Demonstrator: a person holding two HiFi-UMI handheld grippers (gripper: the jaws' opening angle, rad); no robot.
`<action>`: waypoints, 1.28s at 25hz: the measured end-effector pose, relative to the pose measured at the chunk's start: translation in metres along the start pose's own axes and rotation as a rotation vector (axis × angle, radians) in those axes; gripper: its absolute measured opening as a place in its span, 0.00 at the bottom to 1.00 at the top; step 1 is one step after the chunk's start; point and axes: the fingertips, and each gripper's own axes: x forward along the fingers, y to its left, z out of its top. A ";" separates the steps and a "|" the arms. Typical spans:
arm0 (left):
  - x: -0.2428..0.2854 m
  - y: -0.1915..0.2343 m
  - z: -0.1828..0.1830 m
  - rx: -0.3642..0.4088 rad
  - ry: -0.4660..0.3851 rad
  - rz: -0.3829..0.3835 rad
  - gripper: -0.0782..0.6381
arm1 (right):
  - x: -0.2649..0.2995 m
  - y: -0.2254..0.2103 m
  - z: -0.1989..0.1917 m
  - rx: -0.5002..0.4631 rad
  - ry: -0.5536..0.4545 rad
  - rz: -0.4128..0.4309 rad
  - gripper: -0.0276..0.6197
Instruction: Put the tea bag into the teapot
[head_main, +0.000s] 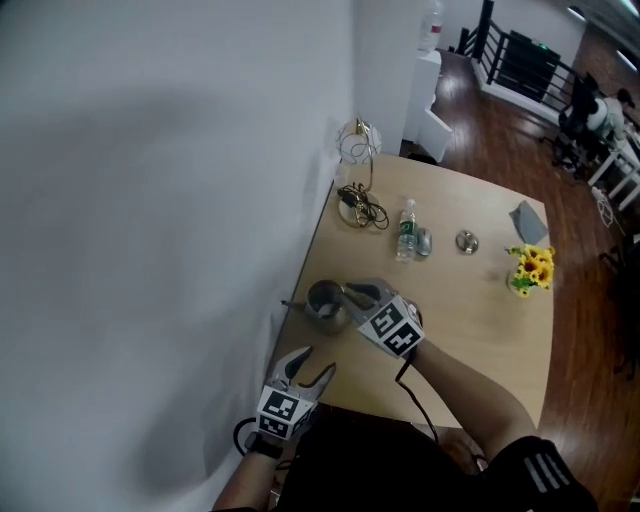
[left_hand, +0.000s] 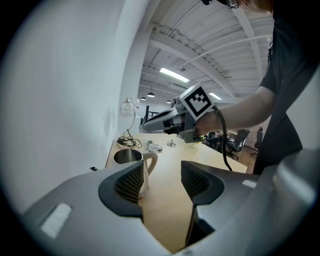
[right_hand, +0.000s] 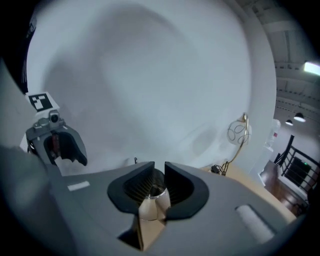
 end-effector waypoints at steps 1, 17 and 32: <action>0.003 -0.004 0.002 0.007 -0.002 -0.009 0.43 | -0.015 -0.001 0.004 0.013 -0.030 -0.004 0.16; 0.084 -0.117 0.040 0.149 -0.002 -0.246 0.43 | -0.229 -0.022 -0.105 0.433 -0.160 -0.213 0.14; 0.112 -0.189 0.045 0.194 0.015 -0.311 0.43 | -0.322 -0.013 -0.168 0.589 -0.219 -0.271 0.06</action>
